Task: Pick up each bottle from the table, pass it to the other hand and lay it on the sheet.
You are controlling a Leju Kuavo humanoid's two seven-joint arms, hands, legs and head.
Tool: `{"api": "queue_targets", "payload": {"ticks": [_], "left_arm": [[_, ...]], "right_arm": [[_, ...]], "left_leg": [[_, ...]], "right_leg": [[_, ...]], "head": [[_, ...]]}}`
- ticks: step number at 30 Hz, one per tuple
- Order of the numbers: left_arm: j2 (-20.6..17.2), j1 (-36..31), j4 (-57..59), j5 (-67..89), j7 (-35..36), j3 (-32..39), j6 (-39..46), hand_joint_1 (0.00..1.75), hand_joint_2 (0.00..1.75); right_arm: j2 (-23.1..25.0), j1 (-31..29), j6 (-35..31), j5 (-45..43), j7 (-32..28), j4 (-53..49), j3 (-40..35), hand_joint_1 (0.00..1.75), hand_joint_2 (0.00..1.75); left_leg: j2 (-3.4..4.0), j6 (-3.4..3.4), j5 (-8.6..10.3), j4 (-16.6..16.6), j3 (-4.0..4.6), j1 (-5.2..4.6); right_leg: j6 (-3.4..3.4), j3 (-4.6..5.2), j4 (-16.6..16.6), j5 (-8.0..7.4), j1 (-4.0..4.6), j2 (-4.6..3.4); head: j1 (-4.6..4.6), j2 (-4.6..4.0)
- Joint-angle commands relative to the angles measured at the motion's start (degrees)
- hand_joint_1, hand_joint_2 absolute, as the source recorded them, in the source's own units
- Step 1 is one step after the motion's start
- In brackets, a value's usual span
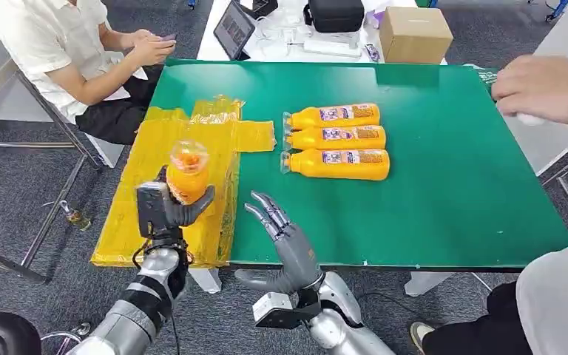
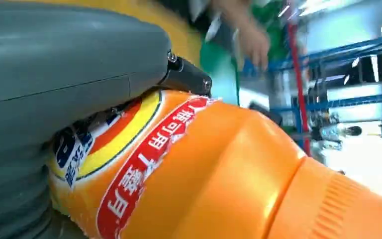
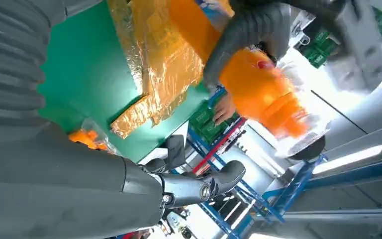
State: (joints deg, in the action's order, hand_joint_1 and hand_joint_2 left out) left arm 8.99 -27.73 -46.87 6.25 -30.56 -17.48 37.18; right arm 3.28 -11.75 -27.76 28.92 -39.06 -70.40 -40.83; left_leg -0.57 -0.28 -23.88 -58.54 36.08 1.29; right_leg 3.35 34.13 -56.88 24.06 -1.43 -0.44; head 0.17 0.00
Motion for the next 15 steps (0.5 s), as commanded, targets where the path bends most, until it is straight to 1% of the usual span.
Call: {"api": "queue_targets", "payload": {"ticks": [1, 2, 3, 4, 5, 6, 7, 8, 9, 11, 12, 14, 15], "left_arm": [[-3.9, -12.5, 18.7, 46.3, 20.0, -5.0, -0.3, 1.75, 1.75], [-4.2, -13.8, 20.3, 50.0, 22.6, -7.1, -3.6, 1.75, 1.75], [-3.8, -14.5, 21.4, 49.2, 23.5, -6.5, -8.4, 1.75, 1.75], [-3.6, -15.6, 23.5, 50.2, 24.9, -7.4, -13.7, 1.75, 1.75], [-3.7, -16.9, 25.9, 53.0, 27.6, -9.7, -19.2, 1.75, 1.75], [-3.8, -17.4, 27.0, 54.9, 28.9, -11.2, -21.9, 1.75, 1.75], [-3.9, -17.6, 27.8, 56.5, 30.5, -12.2, -23.0, 1.75, 1.75], [-4.0, -17.7, 28.1, 56.8, 30.6, -12.4, -23.3, 1.75, 1.75], [-3.8, -18.0, 29.6, 58.1, 31.8, -13.3, -26.0, 1.75, 1.75], [-3.3, -17.9, 30.4, 56.9, 31.7, -12.1, -28.3, 1.75, 1.75], [-3.3, -17.8, 30.4, 56.9, 31.7, -12.1, -28.3, 1.75, 1.75], [-3.3, -17.8, 30.4, 56.9, 31.7, -12.1, -28.3, 1.75, 1.75], [-3.3, -17.8, 30.4, 56.9, 31.7, -12.1, -28.3, 1.75, 1.75]], "right_arm": [[0.9, -1.8, 2.5, -0.1, -0.9, 0.0, 2.7, 0.0, 1.75], [0.8, -1.7, 3.0, 0.0, -0.9, -0.4, 2.7, 0.0, 1.75], [0.7, -1.5, 3.3, 0.1, -0.9, -0.4, 2.8, 0.0, 1.75], [0.7, -1.5, 3.9, 0.2, -0.9, -0.4, 2.8, 0.0, 1.75], [0.7, -1.6, 4.5, 0.2, -0.9, -0.4, 2.8, 0.0, 1.75], [0.7, -1.7, 4.8, 0.1, -0.9, -0.5, 2.7, 0.0, 1.75], [0.8, -1.9, 5.0, 0.0, -0.9, -0.3, 2.6, 0.0, 1.75], [0.9, -1.9, 5.0, -0.1, -0.9, -0.1, 2.6, 0.0, 1.75], [1.1, -2.1, 5.2, -0.1, -0.9, 0.3, 2.5, 0.0, 1.75], [1.4, -2.2, 5.3, -0.6, -0.9, 0.8, 2.3, 0.0, 1.75], [1.4, -2.1, 5.2, -0.6, -0.9, 0.8, 2.2, 0.0, 1.75], [1.4, -2.1, 5.2, -0.6, -0.9, 0.8, 2.2, 0.0, 1.75], [1.4, -2.1, 5.2, -0.6, -0.9, 0.8, 2.2, 0.0, 1.75]], "left_leg": [[0.12, 0.12, -0.07, 0.0, -0.3, 0.07], [0.02, 0.05, -0.01, 0.0, -0.07, 0.0], [0.01, 0.08, -0.04, 0.0, -0.14, 0.04], [0.04, 0.05, -0.02, 0.0, -0.09, 0.01], [0.06, 0.07, -0.03, 0.0, -0.14, 0.03], [0.03, 0.04, -0.01, 0.0, -0.1, 0.03], [0.01, 0.05, -0.03, 0.0, -0.16, 0.04], [-0.04, 0.07, -0.03, 0.0, -0.18, 0.02], [0.0, 0.09, -0.05, 0.0, -0.24, 0.04], [0.12, 0.1, -0.1, 0.0, -0.27, 0.02], [0.13, 0.05, -0.06, 0.0, -0.13, 0.03], [0.08, 0.08, -0.07, 0.1, -0.33, 0.0], [0.1, 0.04, -0.02, 0.1, -0.25, 0.0]], "right_leg": [[-0.31, -0.29, 0.0, 0.04, 0.14, 0.02], [-0.12, -0.07, 0.0, 0.02, 0.03, 0.04], [-0.18, -0.17, 0.0, 0.05, 0.09, 0.09], [-0.14, -0.09, 0.0, 0.03, 0.05, 0.04], [-0.17, -0.14, 0.0, 0.03, 0.07, 0.03], [-0.12, -0.09, 0.0, 0.02, 0.06, 0.04], [-0.16, -0.16, 0.0, 0.04, 0.08, 0.07], [-0.17, -0.2, 0.0, 0.07, 0.07, 0.13], [-0.2, -0.27, 0.0, 0.07, 0.1, 0.11], [-0.19, -0.27, 0.0, 0.08, 0.07, -0.02], [-0.12, -0.12, 0.0, 0.03, 0.06, -0.07], [-0.18, -0.35, 0.0, 0.07, 0.06, 0.02], [-0.15, -0.27, 0.0, 0.01, 0.04, -0.04]], "head": [[-0.02, 0.0], [-0.02, 0.0], [0.02, 0.0], [-0.04, 0.0], [0.0, 0.0], [-0.02, 0.0], [-0.02, 0.0], [0.0, 0.0], [0.0, 0.0], [-0.02, 0.0], [-0.04, 0.0], [0.04, 0.0], [0.0, 0.0]]}}
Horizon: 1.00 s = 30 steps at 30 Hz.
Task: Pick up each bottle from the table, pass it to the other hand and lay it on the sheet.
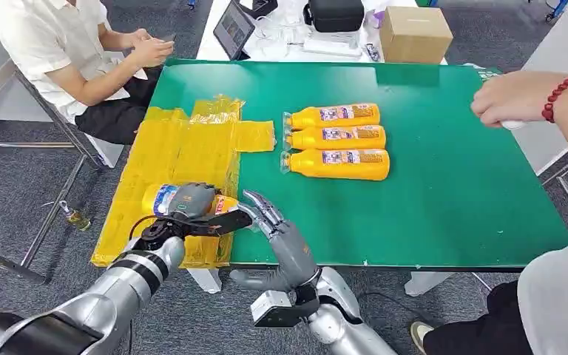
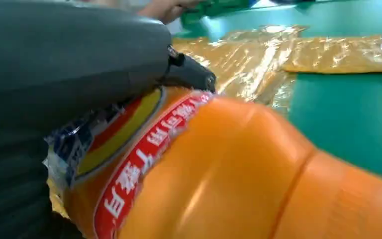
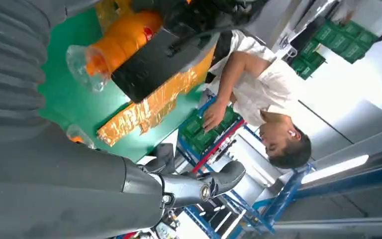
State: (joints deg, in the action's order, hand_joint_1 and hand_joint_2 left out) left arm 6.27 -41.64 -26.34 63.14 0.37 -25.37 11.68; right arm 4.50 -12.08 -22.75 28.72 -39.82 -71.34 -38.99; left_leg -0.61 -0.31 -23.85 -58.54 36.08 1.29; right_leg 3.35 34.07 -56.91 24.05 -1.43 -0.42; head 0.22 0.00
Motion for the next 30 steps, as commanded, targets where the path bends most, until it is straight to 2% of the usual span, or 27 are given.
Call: {"api": "queue_targets", "payload": {"ticks": [1, 5, 8, 9, 10, 11, 12, 13, 14, 18, 24, 25, 30], "left_arm": [[-0.6, -3.9, 9.8, 0.0, 0.7, -4.2, -2.8, 1.75, 1.75], [-0.6, -3.9, 9.8, 0.0, 0.7, -4.2, -2.8, 1.75, 1.75], [0.2, -3.9, 9.9, -4.0, 0.3, 0.0, -5.9, 1.75, 1.75], [0.2, -4.1, 10.2, -4.0, 0.7, 0.2, -6.5, 1.69, 1.75], [0.4, -4.4, 10.6, -4.6, 1.5, 0.9, -7.9, 1.48, 1.75], [0.4, -4.9, 11.1, -5.7, 2.4, 2.1, -10.2, 0.87, 1.75], [0.3, -4.9, 11.1, -5.8, 2.6, 2.4, -10.5, 0.87, 1.75], [0.3, -4.9, 11.3, -5.5, 2.5, 2.3, -10.8, 0.4, 1.75], [0.4, -4.8, 11.4, -6.6, 2.4, 3.6, -11.6, 0.07, 1.75], [0.7, -4.1, 11.6, -9.6, 0.2, 6.2, -15.1, 0.0, 1.75], [1.8, -3.1, 9.8, -17.3, -9.6, 10.9, -22.2, 0.0, 1.75], [1.9, -3.3, 9.6, -18.2, -10.6, 11.2, -23.4, 0.0, 0.0], [2.6, -3.6, 7.7, -20.5, -13.8, 10.3, -25.3, 0.0, 0.0]], "right_arm": [[0.2, -1.8, 0.2, -0.4, -0.2, 1.7, 0.4, 0.0, 1.75], [0.2, -1.8, 0.2, -0.4, -0.2, 1.7, 0.4, 0.0, 1.75], [-0.1, -1.9, -0.3, -0.9, -0.2, 2.4, -0.4, 0.0, 1.75], [0.0, -2.0, -0.4, -0.9, -0.2, 2.6, -0.5, 0.0, 1.75], [0.0, -2.0, -0.7, -1.2, -0.2, 2.8, -0.7, 0.0, 1.75], [-0.1, -2.2, -0.7, -2.4, -0.2, 2.7, -1.0, 0.0, 1.75], [-0.5, -2.3, -0.4, -4.1, -0.2, 2.1, -1.8, 0.0, 1.75], [-1.0, -2.7, -1.2, -4.2, -0.2, 2.0, -2.7, 0.0, 0.0], [-1.3, -3.1, -1.6, -5.1, -0.2, 1.9, -3.6, 0.0, 0.0], [-1.8, -3.2, -3.1, -6.1, -0.2, 2.4, -4.6, 0.0, 0.0], [-3.3, -4.1, -6.2, -8.9, -0.2, 3.3, -7.9, 0.0, 0.0], [-3.4, -4.4, -6.4, -9.3, -0.2, 3.6, -8.2, 0.0, 0.0], [-3.9, -5.3, -9.0, -10.7, -0.2, 4.4, -10.0, 0.0, 0.0]], "left_leg": [[0.25, 0.1, -0.09, 0.1, -0.32, 0.01], [0.16, 0.06, -0.04, 0.0, -0.22, 0.0], [0.19, 0.09, -0.05, 0.1, -0.31, -0.01], [0.21, 0.1, -0.07, 0.1, -0.36, 0.01], [0.2, 0.09, -0.07, 0.1, -0.36, 0.01], [0.14, 0.05, -0.04, 0.0, -0.27, 0.0], [0.16, 0.07, -0.04, 0.1, -0.3, -0.01], [0.21, 0.1, -0.07, 0.1, -0.39, 0.02], [0.21, 0.08, -0.05, 0.1, -0.35, -0.01], [0.34, 0.11, -0.09, 0.1, -0.51, 0.0], [0.21, 0.11, -0.05, 0.1, -0.5, -0.02], [0.21, 0.14, -0.04, 0.2, -0.57, -0.01], [0.05, 0.15, 0.01, 0.1, -0.52, -0.01]], "right_leg": [[-0.2, -0.26, 0.1, 0.01, 0.06, -0.14], [-0.12, -0.14, 0.0, -0.01, 0.04, -0.09], [-0.16, -0.22, 0.1, 0.0, 0.04, -0.09], [-0.18, -0.28, 0.1, 0.01, 0.07, -0.1], [-0.17, -0.29, 0.1, 0.01, 0.07, -0.1], [-0.09, -0.2, 0.0, 0.0, 0.03, -0.09], [-0.12, -0.23, 0.1, 0.01, 0.03, -0.09], [-0.18, -0.32, 0.1, 0.0, 0.07, -0.11], [-0.12, -0.28, 0.1, 0.0, 0.04, -0.13], [-0.2, -0.4, 0.2, -0.01, 0.06, -0.21], [-0.13, -0.45, 0.2, -0.02, 0.03, -0.12], [-0.17, -0.54, 0.2, -0.03, 0.06, -0.11], [-0.17, -0.54, 0.2, -0.06, 0.04, 0.0]], "head": [[-0.07, 0.0], [-0.07, 0.0], [-0.07, 0.0], [-0.04, 0.0], [-0.04, 0.0], [-0.07, 0.0], [-0.07, 0.0], [-0.04, 0.0], [-0.07, 0.0], [-0.07, 0.0], [-0.07, 0.0], [-0.04, 0.0], [-0.07, 0.0]]}}
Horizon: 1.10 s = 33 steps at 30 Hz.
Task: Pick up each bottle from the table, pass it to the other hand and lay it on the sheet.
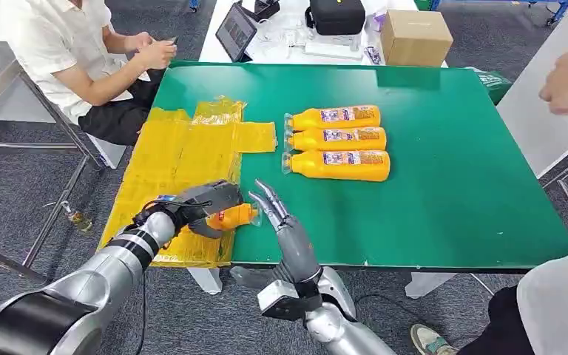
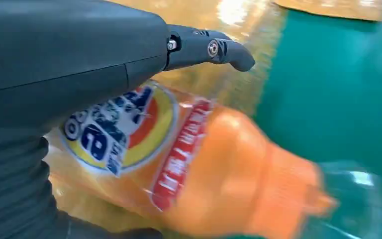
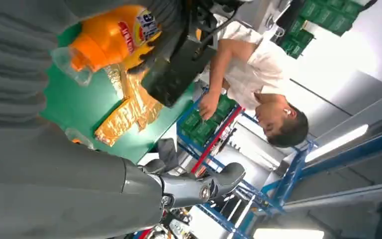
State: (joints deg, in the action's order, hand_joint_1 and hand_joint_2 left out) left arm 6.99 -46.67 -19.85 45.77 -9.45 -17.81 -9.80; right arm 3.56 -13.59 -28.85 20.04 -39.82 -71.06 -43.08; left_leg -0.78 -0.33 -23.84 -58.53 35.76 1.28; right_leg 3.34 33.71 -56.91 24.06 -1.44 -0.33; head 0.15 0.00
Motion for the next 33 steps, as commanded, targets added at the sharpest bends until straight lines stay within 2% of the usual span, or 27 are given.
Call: {"api": "queue_targets", "payload": {"ticks": [1, 5, 12, 13, 15, 18, 21, 23, 24, 26, 28, 29, 30, 33], "left_arm": [[1.8, 1.7, 0.7, -3.1, -4.3, 2.3, -3.1, 0.0, 0.0], [3.0, 3.7, -3.4, -6.6, -10.1, 3.2, 0.3, 0.0, 0.0], [3.2, 3.9, -3.9, -7.1, -10.5, 3.4, 0.6, 0.0, 0.0], [3.5, 4.7, -5.8, -8.3, -12.1, 3.4, 1.8, 0.0, 1.75], [3.8, 7.3, -12.3, -8.4, -15.8, 1.2, 10.3, 0.0, 1.75], [4.4, 11.4, -21.6, -7.5, -17.7, -2.7, 23.6, 0.0, 1.75], [4.6, 13.6, -25.4, -10.5, -17.9, -4.8, 24.9, 0.0, 1.75], [4.5, 16.5, -29.7, -16.8, -20.7, -5.1, 26.3, 0.0, 1.75], [4.7, 19.9, -33.7, -22.7, -21.3, -5.3, 26.1, 0.0, 1.75], [5.0, 28.9, -43.3, -34.7, -21.9, -4.2, 26.4, 0.0, 1.75], [4.7, 33.4, -48.1, -43.2, -23.1, -4.0, 26.8, 0.0, 1.75], [4.1, 35.0, -49.9, -48.8, -23.2, -3.7, 26.4, 0.0, 1.75], [3.8, 35.4, -50.4, -50.4, -23.4, -3.4, 26.2, 0.0, 1.75], [3.1, 34.4, -50.0, -51.5, -23.2, -3.7, 26.1, 0.0, 1.75]], "right_arm": [[-2.8, -3.7, -3.2, -2.3, -0.2, 4.4, -5.8, 0.0, 0.0], [-3.2, -2.6, -4.0, -2.1, -0.2, 4.5, -5.7, 0.0, 0.0], [-3.2, -2.5, -4.1, -2.0, -0.2, 4.5, -5.8, 0.0, 0.0], [-3.0, -2.3, -4.6, -1.8, -0.2, 4.7, -5.3, 0.0, 0.0], [-2.9, -1.6, -7.2, -1.1, -0.2, 4.2, -4.6, 0.0, 0.0], [-2.9, -0.7, -9.1, -0.2, -0.2, 2.7, -3.3, 0.0, 0.0], [-2.7, -0.2, -10.7, -1.2, -0.2, 1.4, -2.3, 0.0, 0.0], [1.0, 4.1, -11.1, 1.4, -0.2, -3.5, 7.1, 0.0, 0.0], [0.9, 3.9, -11.1, -2.3, -0.2, -0.6, 7.6, 0.0, 1.75], [1.4, 5.5, -4.4, -6.2, -0.2, 3.3, 16.2, 0.0, 1.75], [0.1, 7.6, 1.9, -10.7, -0.2, -0.4, 21.8, 0.0, 1.75], [0.3, 9.7, 9.1, -16.4, -0.2, -3.7, 26.1, 0.0, 1.75], [0.2, 10.5, 11.7, -18.3, -0.2, -4.9, 27.7, 0.0, 1.75], [1.5, 11.3, 13.0, -16.6, -0.2, -5.6, 29.5, 0.0, 1.75]], "left_leg": [[0.19, 0.13, -0.01, 0.1, -0.18, -0.02], [0.12, 0.14, 0.01, 0.1, -0.22, -0.02], [0.15, 0.15, -0.04, 0.0, -0.09, 0.01], [0.14, 0.12, -0.02, 0.0, -0.01, -0.01], [0.12, 0.18, -0.06, 0.1, -0.11, 0.03], [0.02, 0.15, -0.02, 0.0, 0.04, 0.0], [-0.02, 0.12, 0.0, 0.0, 0.16, -0.03], [0.05, 0.11, -0.01, 0.0, 0.16, -0.02], [-0.02, 0.15, -0.06, 0.0, 0.08, -0.02], [0.14, 0.14, -0.07, 0.1, 0.02, -0.04], [0.15, 0.15, -0.1, 0.2, -0.14, -0.06], [0.11, 0.1, -0.09, 0.1, 0.0, -0.08], [0.08, 0.14, -0.14, 0.1, -0.07, -0.07], [0.02, 0.1, -0.1, 0.0, 0.22, -0.03]], "right_leg": [[-0.13, -0.15, 0.1, -0.05, 0.03, -0.1], [-0.15, -0.22, 0.2, -0.02, 0.03, -0.04], [-0.14, -0.05, 0.1, 0.01, 0.06, -0.06], [-0.11, 0.04, 0.1, 0.0, 0.03, -0.07], [-0.19, -0.11, 0.1, 0.03, 0.1, -0.01], [-0.13, 0.04, 0.1, 0.04, 0.05, 0.08], [-0.09, 0.17, 0.0, 0.04, 0.01, 0.08], [-0.09, 0.18, 0.1, 0.03, 0.02, 0.02], [-0.16, 0.06, 0.1, 0.11, 0.04, 0.13], [-0.16, 0.07, 0.1, 0.07, 0.01, -0.05], [-0.14, -0.08, 0.2, 0.05, 0.0, -0.08], [-0.08, 0.08, 0.2, 0.04, -0.04, -0.05], [-0.12, -0.03, 0.2, 0.09, -0.01, 0.01], [-0.1, 0.25, 0.1, 0.1, 0.0, 0.06]], "head": [[0.02, 0.0], [0.02, 0.0], [0.02, 0.0], [0.0, 0.0], [0.0, 0.0], [0.02, 0.0], [0.02, 0.0], [0.02, 0.0], [0.02, 0.0], [0.0, 0.0], [-0.02, 0.0], [-0.04, 0.0], [0.0, 0.0], [0.02, 0.0]]}}
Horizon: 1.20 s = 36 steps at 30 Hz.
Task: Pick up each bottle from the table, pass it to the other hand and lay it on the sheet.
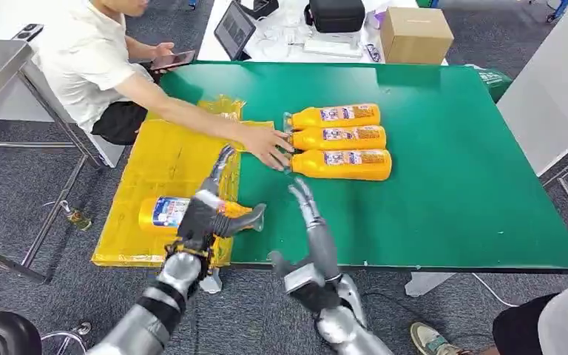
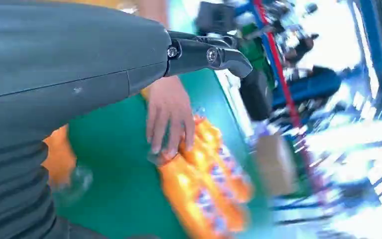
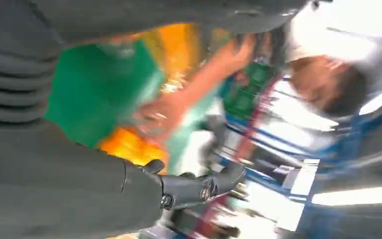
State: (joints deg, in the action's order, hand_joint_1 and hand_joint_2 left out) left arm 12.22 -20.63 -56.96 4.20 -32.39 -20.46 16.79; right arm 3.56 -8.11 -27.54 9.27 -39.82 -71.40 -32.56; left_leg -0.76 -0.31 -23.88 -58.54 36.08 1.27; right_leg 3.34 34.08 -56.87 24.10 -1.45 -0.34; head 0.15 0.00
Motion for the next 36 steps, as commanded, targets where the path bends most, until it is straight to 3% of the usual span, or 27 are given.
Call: {"api": "queue_targets", "payload": {"ticks": [1, 6, 7, 8, 9, 10, 12, 13, 14, 15, 16, 17, 22, 31, 36], "left_arm": [[-2.1, 8.2, -12.8, -10.1, -0.3, -1.1, -0.5, 0.0, 1.75], [-1.8, 8.2, -12.8, -14.7, 0.9, 0.2, -1.7, 0.0, 1.75], [-2.0, 8.5, -12.9, -17.1, 2.3, 0.8, -3.0, 0.0, 1.75], [-2.1, 9.3, -13.6, -18.4, 3.0, 0.9, -3.9, 0.0, 1.75], [-2.1, 10.0, -14.3, -19.4, 3.5, 0.9, -5.2, 0.0, 1.75], [-2.1, 10.7, -14.6, -20.3, 4.5, 0.6, -6.3, 0.0, 1.75], [-2.1, 11.4, -14.5, -22.3, 5.3, 0.2, -8.3, 0.0, 1.75], [-2.8, 11.5, -13.9, -26.1, 7.4, -1.0, -14.0, 0.0, 1.75], [-3.7, 10.7, -11.8, -26.3, 9.0, -2.4, -15.5, 0.0, 1.75], [-3.6, 10.7, -11.0, -24.9, 8.4, -3.3, -15.3, 0.0, 1.75], [-3.5, 10.2, -9.9, -23.4, 8.2, -4.6, -15.4, 0.0, 1.75], [-2.9, 9.0, -8.1, -20.8, 7.6, -6.5, -14.2, 0.0, 1.75], [-0.9, 7.7, -7.5, -17.2, 5.9, -9.7, -11.0, 0.0, 1.75], [-0.9, 7.7, -7.5, -17.2, 5.9, -9.7, -11.0, 0.0, 1.75], [-1.1, 6.5, -7.8, -17.2, 6.4, -9.9, -10.4, 0.0, 1.75]], "right_arm": [[1.8, 5.8, 11.8, -5.7, -0.2, -5.1, 19.0, 0.0, 1.75], [4.0, 7.2, 15.2, -11.0, -0.2, -8.5, 22.6, 0.0, 1.75], [5.7, 8.1, 13.2, -12.8, 0.0, -9.7, 25.9, 0.0, 1.75], [8.0, 8.6, 6.5, -12.2, 2.2, -11.8, 28.5, 0.0, 0.0], [7.8, 8.8, 5.0, -11.8, 2.3, -13.1, 28.4, 0.0, 0.0], [7.0, 8.6, -1.1, -5.9, 1.4, -13.0, 28.2, 0.0, 1.75], [3.2, 7.1, -9.3, 8.4, 1.4, -9.4, 25.2, 0.0, 1.75], [4.3, 5.7, -12.5, 26.0, -0.2, -7.2, 30.2, 0.0, 1.75], [2.3, 3.1, -12.2, 27.9, 1.0, 1.0, 30.8, 0.0, 1.75], [1.0, 0.8, -12.5, 34.4, 4.4, 5.8, 34.1, 0.0, 1.75], [3.7, -0.1, -12.5, 49.1, -0.1, 6.1, 44.5, 0.0, 1.75], [2.9, -0.7, -12.5, 58.7, -0.2, 5.7, 49.5, 0.0, 1.75], [-0.1, -2.3, -12.5, 65.3, -0.2, 9.5, 49.7, 0.0, 1.75], [-0.1, -2.3, -12.5, 65.3, -0.2, 9.5, 49.7, 0.0, 1.75], [-1.0, -4.6, -12.5, 73.2, 4.2, 9.7, 45.4, 0.0, 1.75]], "left_leg": [[0.04, 0.11, -0.11, 0.0, -0.15, -0.01], [0.1, 0.08, -0.07, 0.0, -0.04, 0.01], [0.04, 0.07, -0.05, 0.0, 0.02, -0.02], [0.06, 0.08, -0.08, 0.0, -0.04, 0.0], [0.03, 0.07, -0.04, 0.0, 0.0, -0.03], [0.13, 0.08, -0.09, 0.0, -0.08, -0.02], [0.16, 0.1, -0.14, 0.0, -0.15, 0.0], [0.14, 0.1, -0.09, 0.1, -0.12, -0.01], [0.06, 0.08, -0.02, 0.1, -0.04, -0.03], [0.12, 0.11, -0.06, 0.1, -0.15, -0.01], [0.13, 0.09, -0.01, 0.1, -0.13, -0.01], [0.11, 0.14, -0.02, 0.2, -0.26, -0.01], [-0.43, 0.16, 0.09, 0.1, -0.05, -0.06], [-0.15, 0.18, 0.01, 0.1, -0.05, -0.05], [0.07, 0.21, -0.03, 0.0, -0.08, -0.04]], "right_leg": [[-0.16, -0.19, 0.0, 0.1, 0.03, 0.06], [-0.17, -0.06, 0.0, 0.04, 0.06, -0.01], [-0.13, 0.0, 0.0, 0.04, 0.02, 0.03], [-0.17, -0.06, 0.0, 0.06, 0.05, 0.03], [-0.13, -0.01, 0.0, 0.05, 0.01, 0.05], [-0.19, -0.05, 0.0, 0.07, 0.03, -0.03], [-0.18, -0.14, 0.0, 0.09, 0.06, -0.05], [-0.11, -0.13, 0.1, 0.04, 0.03, -0.05], [-0.06, -0.07, 0.1, -0.01, 0.0, -0.01], [-0.1, -0.18, 0.1, 0.01, 0.04, -0.03], [-0.06, -0.15, 0.2, -0.05, 0.03, -0.08], [-0.1, -0.31, 0.3, -0.06, 0.04, -0.04], [-0.09, -0.2, 0.2, 0.02, -0.02, 0.5], [-0.1, -0.15, 0.1, -0.04, -0.01, 0.31], [-0.1, -0.13, 0.1, -0.07, 0.01, 0.12]], "head": [[0.0, 0.0], [-0.02, 0.0], [0.0, 0.0], [0.0, 0.0], [0.0, 0.0], [-0.02, 0.0], [-0.02, 0.0], [-0.02, 0.0], [0.0, 0.0], [0.02, 0.0], [0.0, 0.0], [0.0, 0.0], [0.0, 0.0], [-0.02, 0.0], [-0.02, 0.0]]}}
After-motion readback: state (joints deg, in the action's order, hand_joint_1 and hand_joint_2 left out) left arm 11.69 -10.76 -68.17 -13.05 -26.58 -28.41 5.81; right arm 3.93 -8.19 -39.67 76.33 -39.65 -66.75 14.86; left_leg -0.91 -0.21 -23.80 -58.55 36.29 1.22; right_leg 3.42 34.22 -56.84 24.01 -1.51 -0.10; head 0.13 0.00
